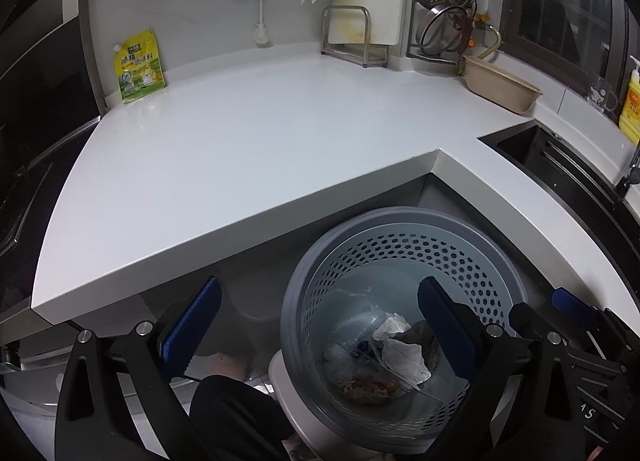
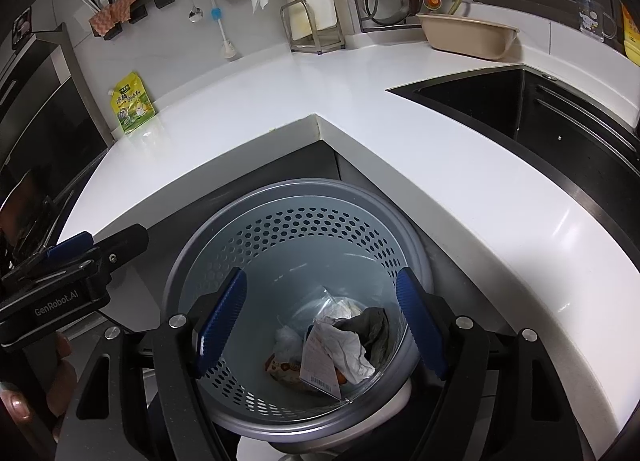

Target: Collect trash

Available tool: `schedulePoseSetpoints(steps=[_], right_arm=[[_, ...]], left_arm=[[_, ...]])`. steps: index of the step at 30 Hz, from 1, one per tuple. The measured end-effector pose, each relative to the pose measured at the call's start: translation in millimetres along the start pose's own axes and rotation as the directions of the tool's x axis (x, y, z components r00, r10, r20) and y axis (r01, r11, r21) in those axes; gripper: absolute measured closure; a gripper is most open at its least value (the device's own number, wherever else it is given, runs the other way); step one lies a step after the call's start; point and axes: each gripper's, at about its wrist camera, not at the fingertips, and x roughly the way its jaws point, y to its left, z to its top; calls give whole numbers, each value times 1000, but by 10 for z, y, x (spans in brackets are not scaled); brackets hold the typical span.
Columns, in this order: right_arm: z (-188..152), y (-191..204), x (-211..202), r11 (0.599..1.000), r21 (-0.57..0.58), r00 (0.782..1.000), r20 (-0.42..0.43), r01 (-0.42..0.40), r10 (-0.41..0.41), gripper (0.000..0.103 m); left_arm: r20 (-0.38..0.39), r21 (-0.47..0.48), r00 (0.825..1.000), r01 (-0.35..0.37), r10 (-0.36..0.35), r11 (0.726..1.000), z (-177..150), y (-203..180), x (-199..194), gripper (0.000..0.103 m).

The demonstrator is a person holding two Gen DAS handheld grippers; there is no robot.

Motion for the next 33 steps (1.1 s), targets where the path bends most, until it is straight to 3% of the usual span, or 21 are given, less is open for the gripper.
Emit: schedulePoseSetpoints(steps=[33], right_arm=[[-34, 43, 19, 1000, -10, 1000, -3, 1, -1, 29]], left_arm=[[0, 7, 999, -33, 33, 999, 0, -6, -18, 6]])
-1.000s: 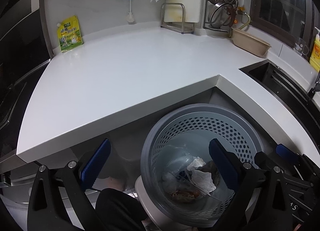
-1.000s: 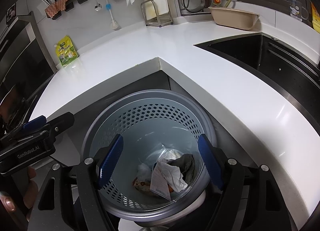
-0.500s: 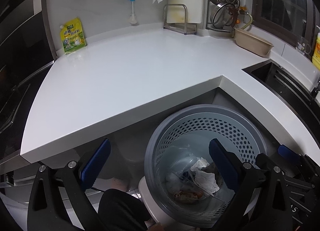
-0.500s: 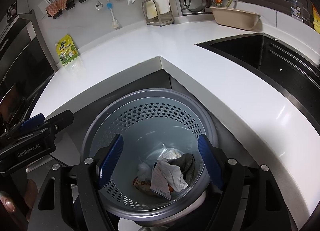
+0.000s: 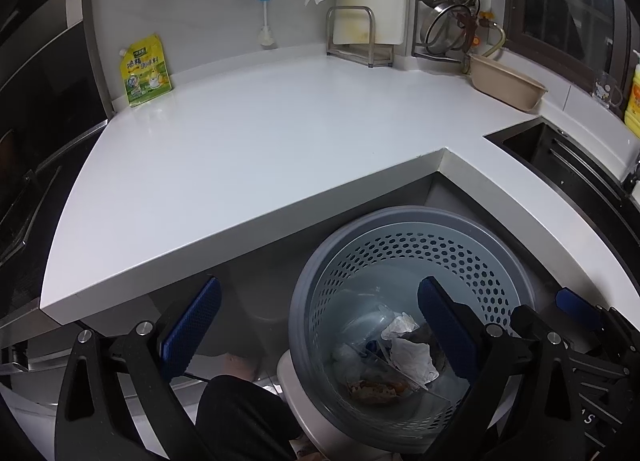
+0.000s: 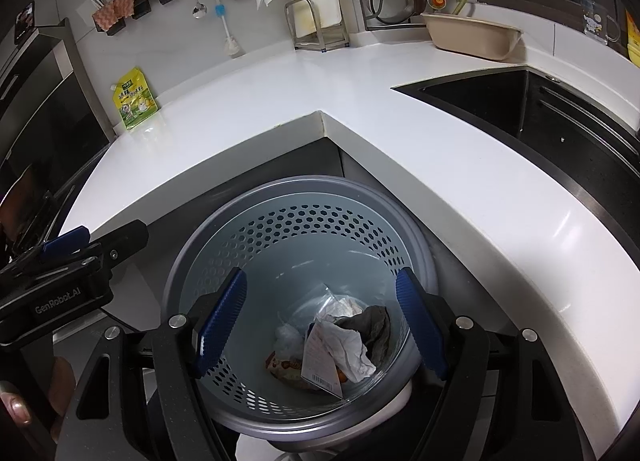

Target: Collect trash

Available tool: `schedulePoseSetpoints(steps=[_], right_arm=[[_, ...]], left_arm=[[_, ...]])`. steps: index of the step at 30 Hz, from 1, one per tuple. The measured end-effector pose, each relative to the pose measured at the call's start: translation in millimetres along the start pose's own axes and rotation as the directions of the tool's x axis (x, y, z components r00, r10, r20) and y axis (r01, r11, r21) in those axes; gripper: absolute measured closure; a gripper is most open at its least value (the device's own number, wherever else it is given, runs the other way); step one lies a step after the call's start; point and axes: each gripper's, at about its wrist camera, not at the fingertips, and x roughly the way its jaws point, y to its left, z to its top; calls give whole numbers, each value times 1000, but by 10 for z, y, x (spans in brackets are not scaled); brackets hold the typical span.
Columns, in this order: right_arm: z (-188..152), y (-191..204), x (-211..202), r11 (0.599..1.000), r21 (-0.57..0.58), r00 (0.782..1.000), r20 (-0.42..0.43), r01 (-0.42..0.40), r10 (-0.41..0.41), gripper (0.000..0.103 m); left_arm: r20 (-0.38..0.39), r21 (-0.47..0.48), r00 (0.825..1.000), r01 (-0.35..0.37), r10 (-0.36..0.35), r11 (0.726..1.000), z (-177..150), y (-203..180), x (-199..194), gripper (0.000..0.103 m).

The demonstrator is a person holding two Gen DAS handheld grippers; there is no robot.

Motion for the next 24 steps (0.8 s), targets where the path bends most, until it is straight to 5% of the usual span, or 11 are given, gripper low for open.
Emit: schedulePoseSetpoints(steps=[24], right_arm=[[11, 2, 0, 1000, 1, 1000, -1, 0, 0, 29]], left_arm=[[-10, 10, 1000, 2, -2, 1000, -23, -26, 31, 6]])
